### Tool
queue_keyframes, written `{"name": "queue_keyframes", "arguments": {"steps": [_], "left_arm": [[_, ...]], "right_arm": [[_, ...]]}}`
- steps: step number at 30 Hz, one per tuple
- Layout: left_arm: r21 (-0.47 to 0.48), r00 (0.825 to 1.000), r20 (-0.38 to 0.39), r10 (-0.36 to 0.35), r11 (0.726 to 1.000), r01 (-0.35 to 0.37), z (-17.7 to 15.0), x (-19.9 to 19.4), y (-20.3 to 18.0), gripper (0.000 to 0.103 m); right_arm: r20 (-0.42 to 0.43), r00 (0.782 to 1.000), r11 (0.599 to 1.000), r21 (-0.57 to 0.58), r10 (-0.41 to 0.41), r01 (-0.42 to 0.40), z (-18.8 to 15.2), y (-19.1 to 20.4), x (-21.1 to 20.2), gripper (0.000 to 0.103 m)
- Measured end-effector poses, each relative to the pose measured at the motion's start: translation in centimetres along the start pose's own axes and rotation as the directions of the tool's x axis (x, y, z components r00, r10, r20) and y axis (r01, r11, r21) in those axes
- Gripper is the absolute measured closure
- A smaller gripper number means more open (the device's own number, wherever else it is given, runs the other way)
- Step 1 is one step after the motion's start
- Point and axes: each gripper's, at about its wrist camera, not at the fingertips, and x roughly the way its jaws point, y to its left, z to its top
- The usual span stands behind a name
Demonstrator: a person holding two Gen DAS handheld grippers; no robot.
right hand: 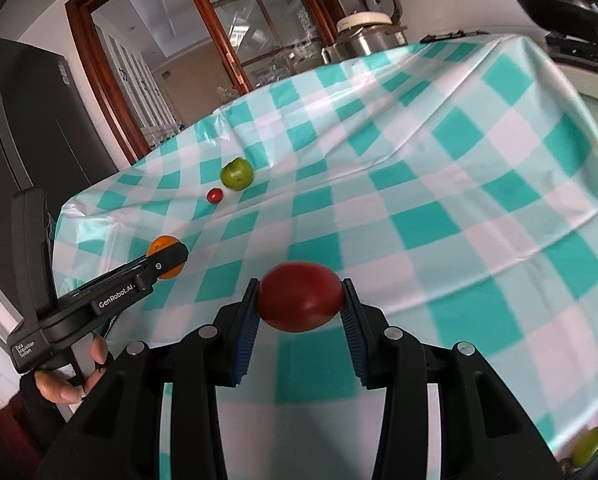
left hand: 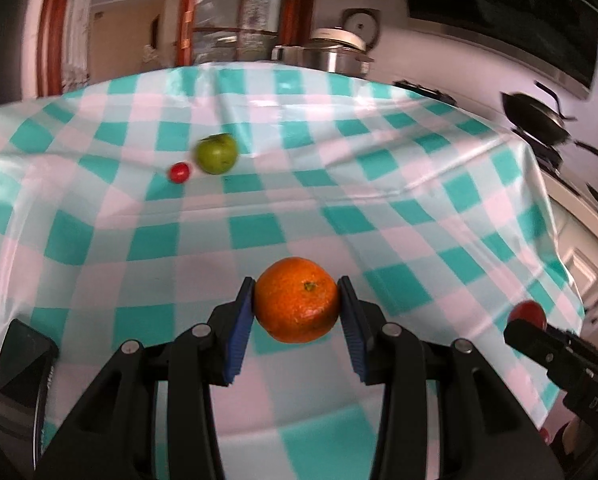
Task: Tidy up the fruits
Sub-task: 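Carry the red tomato and tangerine over the white bin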
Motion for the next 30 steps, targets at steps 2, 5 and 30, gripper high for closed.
{"name": "queue_keyframes", "arguments": {"steps": [2, 5, 30], "left_arm": [[0.031, 1.000, 0.000, -0.020, 0.999, 0.020, -0.2, -0.5, -1.5, 0.061], [0.099, 0.999, 0.004, -0.052, 0.994, 0.052, -0.8, -1.4, -4.6, 0.061], [0.585, 0.804, -0.464, -0.372, 0.552, 0.593, -16.1, -1.2, -31.4, 0.061]], "right_arm": [[0.018, 1.000, 1.000, -0.002, -0.011, 0.011, -0.4, -0.9, -1.7, 0.063], [0.039, 0.999, 1.000, -0.008, -0.028, 0.029, -0.9, -2.2, -3.8, 0.063], [-0.129, 0.869, 0.838, 0.230, -0.478, 0.495, -12.7, -23.3, -16.7, 0.063]]}}
